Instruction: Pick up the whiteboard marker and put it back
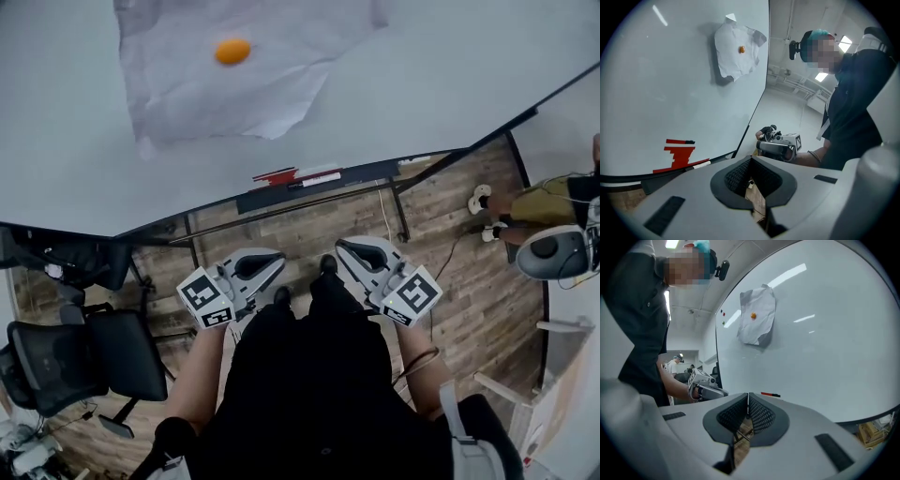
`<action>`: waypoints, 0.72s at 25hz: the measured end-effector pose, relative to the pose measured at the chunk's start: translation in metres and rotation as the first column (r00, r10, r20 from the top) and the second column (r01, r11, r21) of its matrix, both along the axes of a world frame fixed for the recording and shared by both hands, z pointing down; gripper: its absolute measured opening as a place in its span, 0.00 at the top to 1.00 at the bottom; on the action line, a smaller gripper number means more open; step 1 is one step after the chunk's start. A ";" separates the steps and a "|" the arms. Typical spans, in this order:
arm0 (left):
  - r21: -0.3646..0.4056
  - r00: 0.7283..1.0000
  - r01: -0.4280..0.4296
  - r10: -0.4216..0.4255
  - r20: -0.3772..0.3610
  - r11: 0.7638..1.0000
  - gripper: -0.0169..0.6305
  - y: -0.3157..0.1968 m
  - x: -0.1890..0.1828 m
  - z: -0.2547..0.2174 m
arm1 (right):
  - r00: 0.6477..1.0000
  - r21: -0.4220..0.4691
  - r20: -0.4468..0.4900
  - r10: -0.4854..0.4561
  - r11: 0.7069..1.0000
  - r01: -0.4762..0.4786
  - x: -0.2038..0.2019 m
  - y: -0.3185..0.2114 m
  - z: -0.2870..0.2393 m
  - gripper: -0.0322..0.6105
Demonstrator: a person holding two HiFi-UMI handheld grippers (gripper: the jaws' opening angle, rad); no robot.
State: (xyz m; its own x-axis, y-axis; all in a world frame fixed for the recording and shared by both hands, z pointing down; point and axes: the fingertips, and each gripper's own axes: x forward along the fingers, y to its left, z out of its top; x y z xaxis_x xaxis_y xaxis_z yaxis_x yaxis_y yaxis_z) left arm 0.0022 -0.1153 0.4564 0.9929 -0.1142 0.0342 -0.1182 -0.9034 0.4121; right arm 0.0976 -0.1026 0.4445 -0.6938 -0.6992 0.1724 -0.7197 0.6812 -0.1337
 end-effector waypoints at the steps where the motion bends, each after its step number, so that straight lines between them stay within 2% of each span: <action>1: 0.005 1.000 0.016 -0.016 0.006 1.000 0.95 -0.005 0.005 -0.002 | 1.000 0.004 0.005 -0.016 1.000 0.016 0.006 -0.008 0.000 0.92; 9: 0.042 0.990 0.134 -0.136 0.043 0.990 0.95 -0.047 0.057 -0.019 | 0.990 0.068 -0.016 -0.142 0.987 0.143 0.058 -0.058 -0.015 0.92; 14: 0.088 0.980 0.183 -0.189 0.067 0.979 0.95 -0.059 0.079 -0.026 | 0.974 0.050 -0.034 -0.222 0.973 0.224 0.074 -0.072 -0.002 0.92; 18: 0.066 0.976 0.198 -0.203 0.080 0.978 0.95 -0.061 0.087 -0.016 | 0.966 0.049 -0.059 -0.252 0.966 0.255 0.077 -0.080 0.001 0.92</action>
